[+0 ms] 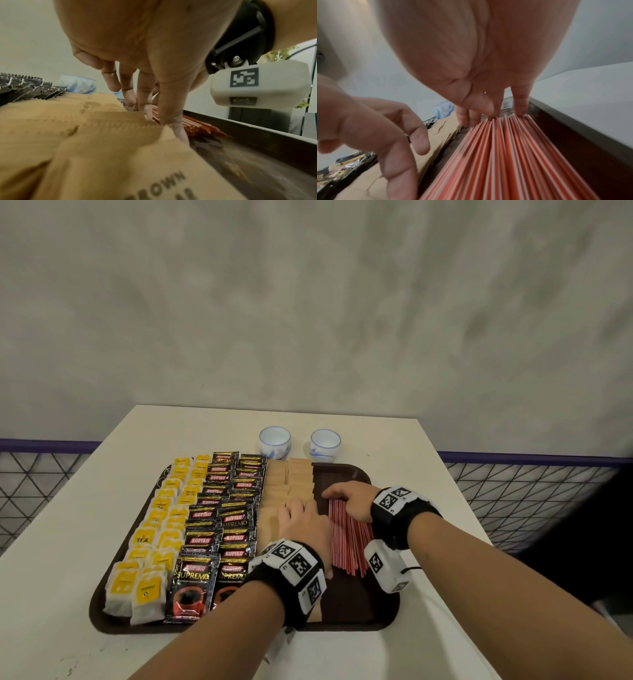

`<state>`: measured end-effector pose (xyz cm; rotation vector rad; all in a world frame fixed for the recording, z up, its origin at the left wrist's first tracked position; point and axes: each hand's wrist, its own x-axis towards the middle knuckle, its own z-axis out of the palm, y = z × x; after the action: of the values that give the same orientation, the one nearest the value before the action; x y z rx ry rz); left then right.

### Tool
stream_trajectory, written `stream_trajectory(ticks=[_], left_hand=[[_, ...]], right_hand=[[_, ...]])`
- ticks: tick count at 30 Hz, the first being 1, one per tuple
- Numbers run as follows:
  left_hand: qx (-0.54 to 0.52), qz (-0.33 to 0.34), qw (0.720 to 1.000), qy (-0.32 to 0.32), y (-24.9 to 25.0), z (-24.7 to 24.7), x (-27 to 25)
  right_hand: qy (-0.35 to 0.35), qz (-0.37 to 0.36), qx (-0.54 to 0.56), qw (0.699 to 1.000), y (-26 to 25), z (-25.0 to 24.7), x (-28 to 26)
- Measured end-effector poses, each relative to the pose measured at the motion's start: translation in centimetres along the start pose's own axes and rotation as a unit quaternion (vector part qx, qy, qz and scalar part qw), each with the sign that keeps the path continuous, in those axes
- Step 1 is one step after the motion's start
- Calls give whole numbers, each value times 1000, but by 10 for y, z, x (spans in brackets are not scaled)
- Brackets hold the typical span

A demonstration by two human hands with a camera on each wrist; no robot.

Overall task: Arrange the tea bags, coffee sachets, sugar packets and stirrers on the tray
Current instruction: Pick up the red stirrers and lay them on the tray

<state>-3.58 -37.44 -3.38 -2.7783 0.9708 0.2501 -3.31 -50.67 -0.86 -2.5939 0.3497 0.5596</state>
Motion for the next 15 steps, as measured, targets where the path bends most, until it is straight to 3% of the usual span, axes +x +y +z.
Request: stream_trajectory(ticks=[7, 15], left_hand=[[-35, 1, 999, 9, -2, -1, 1], [-4, 22, 1000, 4, 2, -3, -3]], right_hand=[[16, 5, 20, 1000, 5, 2, 3], [3, 11, 57, 998, 4, 6, 13]])
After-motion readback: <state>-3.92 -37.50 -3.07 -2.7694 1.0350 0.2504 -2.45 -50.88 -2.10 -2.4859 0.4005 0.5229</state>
